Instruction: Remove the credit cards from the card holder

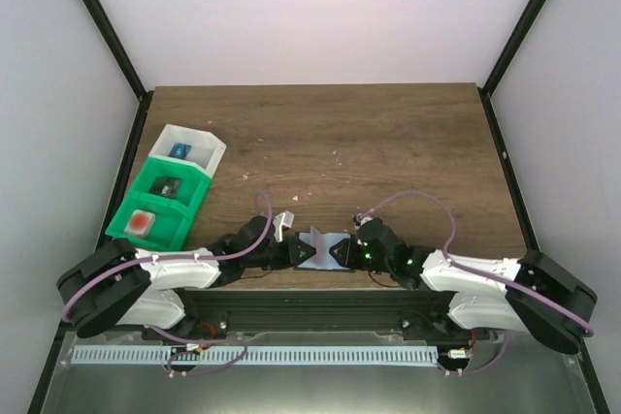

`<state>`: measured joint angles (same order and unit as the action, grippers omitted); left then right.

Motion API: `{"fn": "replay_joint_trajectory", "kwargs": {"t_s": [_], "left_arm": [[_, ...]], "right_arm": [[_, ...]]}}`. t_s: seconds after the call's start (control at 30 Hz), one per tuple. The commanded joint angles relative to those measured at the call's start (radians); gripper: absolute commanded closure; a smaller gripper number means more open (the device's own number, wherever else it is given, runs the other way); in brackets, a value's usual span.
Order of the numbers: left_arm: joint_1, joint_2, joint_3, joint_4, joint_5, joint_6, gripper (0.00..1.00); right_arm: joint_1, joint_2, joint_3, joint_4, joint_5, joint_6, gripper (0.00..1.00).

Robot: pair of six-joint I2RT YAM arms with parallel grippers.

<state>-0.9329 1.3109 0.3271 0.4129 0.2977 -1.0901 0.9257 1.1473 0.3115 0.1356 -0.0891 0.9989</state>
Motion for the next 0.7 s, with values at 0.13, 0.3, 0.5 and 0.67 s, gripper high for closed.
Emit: {"fn": "replay_joint_trajectory", "kwargs": {"t_s": [0.13,0.3,0.5,0.67], "left_arm": [[-0.017,0.019,0.015,0.075,0.026,0.006,0.84],[-0.018,0.032,0.017,0.092,0.034,0.004,0.87],[-0.022,0.066,0.016,0.128,0.051,-0.007,0.88],[-0.024,0.078,0.018,0.128,0.050,-0.008,0.87]], "right_arm": [[-0.006,0.024,-0.008,0.023,-0.013,-0.016,0.72],[-0.007,0.035,-0.015,0.053,-0.038,-0.007,0.72],[-0.007,0.014,-0.053,0.169,-0.089,0.012,0.64],[-0.007,0.011,-0.078,0.198,-0.104,0.030,0.57]]}}
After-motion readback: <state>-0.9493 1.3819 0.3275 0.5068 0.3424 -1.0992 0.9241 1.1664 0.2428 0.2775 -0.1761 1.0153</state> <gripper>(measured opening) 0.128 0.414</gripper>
